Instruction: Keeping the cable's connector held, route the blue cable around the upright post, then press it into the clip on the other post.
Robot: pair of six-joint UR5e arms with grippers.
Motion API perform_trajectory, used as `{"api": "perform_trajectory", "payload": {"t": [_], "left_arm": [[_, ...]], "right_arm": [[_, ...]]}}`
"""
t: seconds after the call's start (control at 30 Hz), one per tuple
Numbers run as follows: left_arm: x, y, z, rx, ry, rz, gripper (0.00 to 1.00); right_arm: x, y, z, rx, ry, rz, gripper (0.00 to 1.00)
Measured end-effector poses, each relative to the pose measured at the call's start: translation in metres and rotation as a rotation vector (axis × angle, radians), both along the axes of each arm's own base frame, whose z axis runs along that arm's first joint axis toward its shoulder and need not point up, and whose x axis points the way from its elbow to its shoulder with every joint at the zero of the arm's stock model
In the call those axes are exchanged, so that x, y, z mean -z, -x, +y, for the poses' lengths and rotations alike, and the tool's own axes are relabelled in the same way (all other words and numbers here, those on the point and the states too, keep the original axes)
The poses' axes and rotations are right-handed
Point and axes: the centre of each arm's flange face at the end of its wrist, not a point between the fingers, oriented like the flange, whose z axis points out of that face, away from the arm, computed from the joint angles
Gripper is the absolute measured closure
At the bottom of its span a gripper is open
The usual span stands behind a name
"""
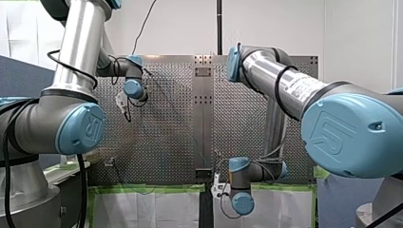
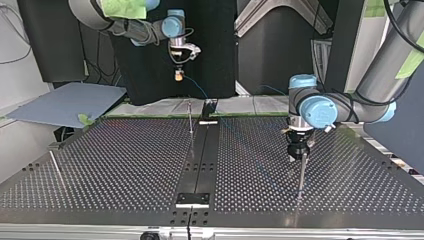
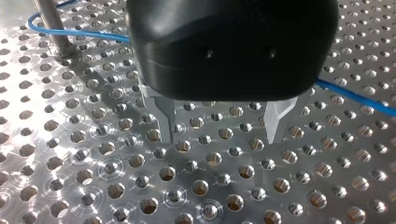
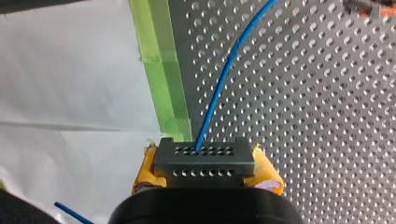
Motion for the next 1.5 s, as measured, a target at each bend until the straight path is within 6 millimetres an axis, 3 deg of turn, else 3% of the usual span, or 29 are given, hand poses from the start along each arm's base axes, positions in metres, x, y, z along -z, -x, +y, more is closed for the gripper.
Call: {"api": "perform_trajectory", "payload": {"t": [0.63,0.73,0.97,1.27,1.5], "left_arm": [[0.0,0.0,-0.001,0.001,0.0,0.002,0.06],[0.0,0.001,-0.001,-0.003,0.003,0.004,0.09],[0.002,0.004,-0.002,-0.032,0.04,0.014,0.09],[0.002,0.005,-0.007,-0.01,0.122,0.013,0.01],[0.005,0.007,-0.001,-0.026,0.193,0.043,0.01]], "right_arm": [[0.012,0.068,0.034,-0.026,-0.008,0.006,1.0],[0.011,0.078,0.031,-0.029,0.006,0.016,1.0],[0.006,0.094,0.002,-0.038,0.074,0.053,1.0],[0.004,0.084,-0.022,-0.122,0.102,0.105,1.0],[0.006,0.075,-0.021,-0.206,0.085,0.149,1.0]]}}
